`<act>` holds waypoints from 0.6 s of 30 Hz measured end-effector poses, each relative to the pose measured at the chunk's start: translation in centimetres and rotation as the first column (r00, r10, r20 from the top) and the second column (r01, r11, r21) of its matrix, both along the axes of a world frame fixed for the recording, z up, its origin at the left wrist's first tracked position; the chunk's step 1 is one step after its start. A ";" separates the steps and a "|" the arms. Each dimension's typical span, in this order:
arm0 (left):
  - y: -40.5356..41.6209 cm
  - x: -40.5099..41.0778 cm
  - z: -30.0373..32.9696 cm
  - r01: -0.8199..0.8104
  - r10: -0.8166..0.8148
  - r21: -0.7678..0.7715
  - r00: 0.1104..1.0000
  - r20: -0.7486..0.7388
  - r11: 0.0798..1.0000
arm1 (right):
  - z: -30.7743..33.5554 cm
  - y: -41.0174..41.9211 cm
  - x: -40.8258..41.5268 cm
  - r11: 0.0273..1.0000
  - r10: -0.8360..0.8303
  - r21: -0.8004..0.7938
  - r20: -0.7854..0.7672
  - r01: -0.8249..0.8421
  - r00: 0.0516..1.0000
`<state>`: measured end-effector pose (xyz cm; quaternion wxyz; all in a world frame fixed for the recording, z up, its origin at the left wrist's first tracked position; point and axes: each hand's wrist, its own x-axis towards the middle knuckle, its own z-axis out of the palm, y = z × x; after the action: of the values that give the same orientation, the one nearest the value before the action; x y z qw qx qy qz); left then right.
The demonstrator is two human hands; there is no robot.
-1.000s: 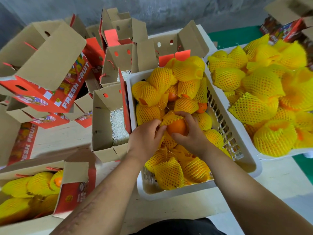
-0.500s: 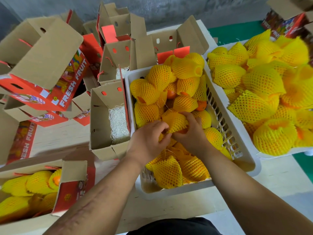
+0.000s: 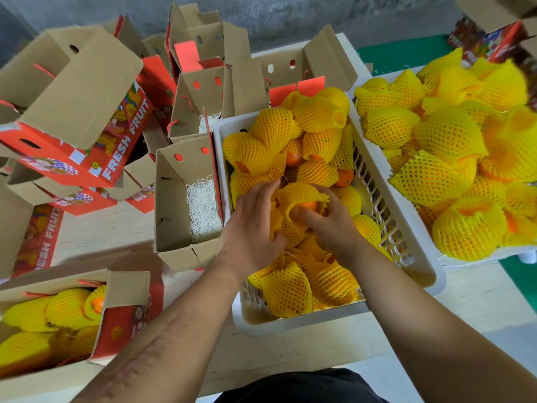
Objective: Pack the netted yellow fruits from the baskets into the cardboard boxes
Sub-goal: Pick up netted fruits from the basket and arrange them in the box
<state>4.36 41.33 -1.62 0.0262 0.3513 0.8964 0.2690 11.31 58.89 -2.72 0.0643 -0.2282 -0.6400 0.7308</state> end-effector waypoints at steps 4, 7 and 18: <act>0.4 -0.6 -0.1 0.041 -0.041 -0.125 0.999 0.007 0.991 | 0.8 -0.4 0.5 0.990 0.141 -0.009 0.033 -0.140 0.990; -0.1 -0.5 -0.2 -0.023 0.023 -0.006 1.000 -0.010 1.000 | 1.3 -0.5 0.7 0.976 0.217 0.005 0.029 -0.217 0.976; 0.0 0.0 0.4 -0.117 0.107 0.054 0.981 0.159 0.992 | 2.5 4.3 3.9 0.808 0.383 0.300 0.388 -0.508 0.839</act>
<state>4.39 41.32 -1.20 0.0699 0.2789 0.9010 0.3249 15.19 63.20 -0.22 -0.1676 -0.1634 -0.8103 0.5373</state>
